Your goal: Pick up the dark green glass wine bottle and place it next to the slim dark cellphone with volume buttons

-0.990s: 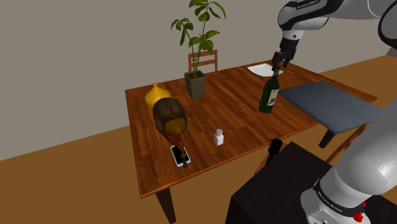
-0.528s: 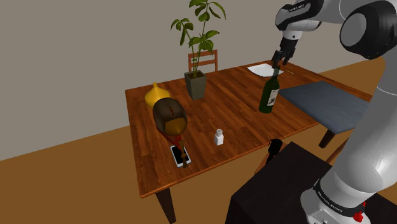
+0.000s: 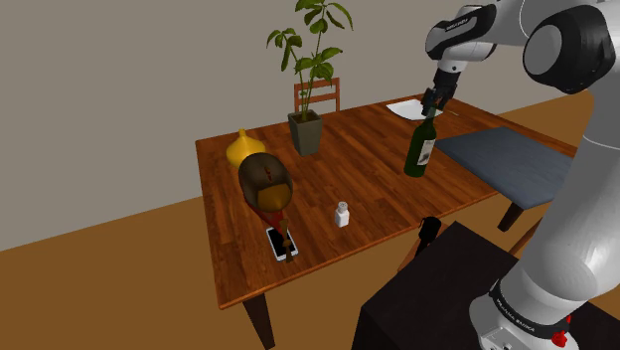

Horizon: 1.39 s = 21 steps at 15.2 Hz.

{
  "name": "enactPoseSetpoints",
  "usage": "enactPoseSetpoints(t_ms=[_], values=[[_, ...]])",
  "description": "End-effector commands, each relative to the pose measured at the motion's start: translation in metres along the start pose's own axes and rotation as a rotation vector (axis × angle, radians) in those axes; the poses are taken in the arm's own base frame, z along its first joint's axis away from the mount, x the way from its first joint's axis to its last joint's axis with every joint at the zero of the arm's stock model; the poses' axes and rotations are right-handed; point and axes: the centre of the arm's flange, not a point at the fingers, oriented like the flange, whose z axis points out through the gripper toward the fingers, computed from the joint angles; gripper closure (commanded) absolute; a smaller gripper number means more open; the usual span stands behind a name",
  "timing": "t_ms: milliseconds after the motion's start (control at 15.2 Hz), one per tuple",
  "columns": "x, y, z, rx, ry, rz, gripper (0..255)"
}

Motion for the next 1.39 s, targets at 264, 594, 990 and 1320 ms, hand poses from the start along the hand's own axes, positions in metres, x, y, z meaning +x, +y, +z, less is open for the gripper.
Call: enactPoseSetpoints(t_ms=[264, 594, 990, 1320], values=[[0.0, 0.0, 0.001, 0.0, 0.0, 0.0, 0], [0.0, 0.0, 0.001, 0.0, 0.0, 0.0, 255], [0.0, 0.0, -0.004, 0.0, 0.0, 0.0, 255], [0.003, 0.0, -0.03, 0.0, 0.0, 0.0, 255]])
